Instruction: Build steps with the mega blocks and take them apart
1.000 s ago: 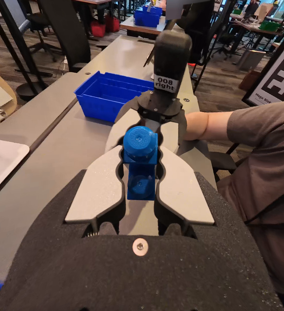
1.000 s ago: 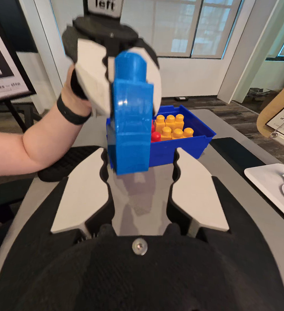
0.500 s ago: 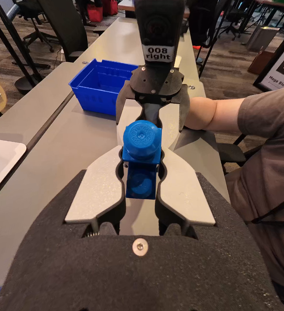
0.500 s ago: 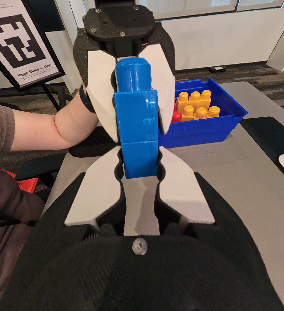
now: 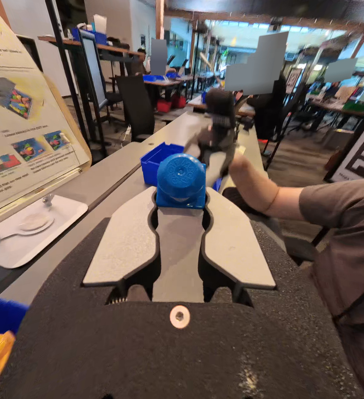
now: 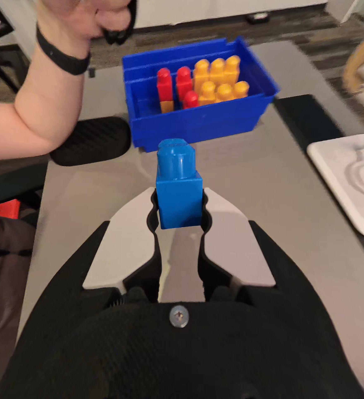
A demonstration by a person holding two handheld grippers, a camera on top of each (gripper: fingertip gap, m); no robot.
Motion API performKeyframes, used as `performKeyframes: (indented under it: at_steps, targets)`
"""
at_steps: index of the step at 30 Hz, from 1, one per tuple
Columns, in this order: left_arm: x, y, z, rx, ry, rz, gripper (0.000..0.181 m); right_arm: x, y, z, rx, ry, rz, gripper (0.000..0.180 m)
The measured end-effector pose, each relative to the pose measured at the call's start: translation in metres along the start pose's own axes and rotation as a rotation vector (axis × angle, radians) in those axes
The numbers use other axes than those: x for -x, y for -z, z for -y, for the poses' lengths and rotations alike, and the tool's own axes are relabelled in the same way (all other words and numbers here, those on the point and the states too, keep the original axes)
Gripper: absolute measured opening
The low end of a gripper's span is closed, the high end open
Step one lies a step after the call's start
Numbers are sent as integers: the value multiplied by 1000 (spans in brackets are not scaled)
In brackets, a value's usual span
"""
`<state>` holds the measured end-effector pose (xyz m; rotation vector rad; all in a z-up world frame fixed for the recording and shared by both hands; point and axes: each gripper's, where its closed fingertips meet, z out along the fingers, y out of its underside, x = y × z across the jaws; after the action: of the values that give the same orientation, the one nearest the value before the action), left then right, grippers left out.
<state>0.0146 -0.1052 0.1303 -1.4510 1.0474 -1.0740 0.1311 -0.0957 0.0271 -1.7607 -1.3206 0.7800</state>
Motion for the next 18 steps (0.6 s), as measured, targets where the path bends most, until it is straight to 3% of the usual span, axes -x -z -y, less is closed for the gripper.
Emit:
performKeyframes:
  at_steps: [2,4,7,9,13,18]
  targets:
    - [-4,3,-4,38,-12,-6,38,-34,49,7,-54,-47,-137,38]
    - [-6,-2,-7,65,-21,-4,38,-90,113,-14,-60,-132,-412,38]
    - [-14,-18,-21,136,-41,-40,38,-165,207,-110,145,-373,-814,38]
    - [-17,-30,-35,207,-50,-53,38,-186,242,-182,300,-573,-912,38]
    - [-23,-52,-58,316,-71,-66,39,-199,237,-265,393,-819,-805,38]
    - [-28,-67,-76,389,-72,-94,39,-203,229,-301,530,-855,-797,38]
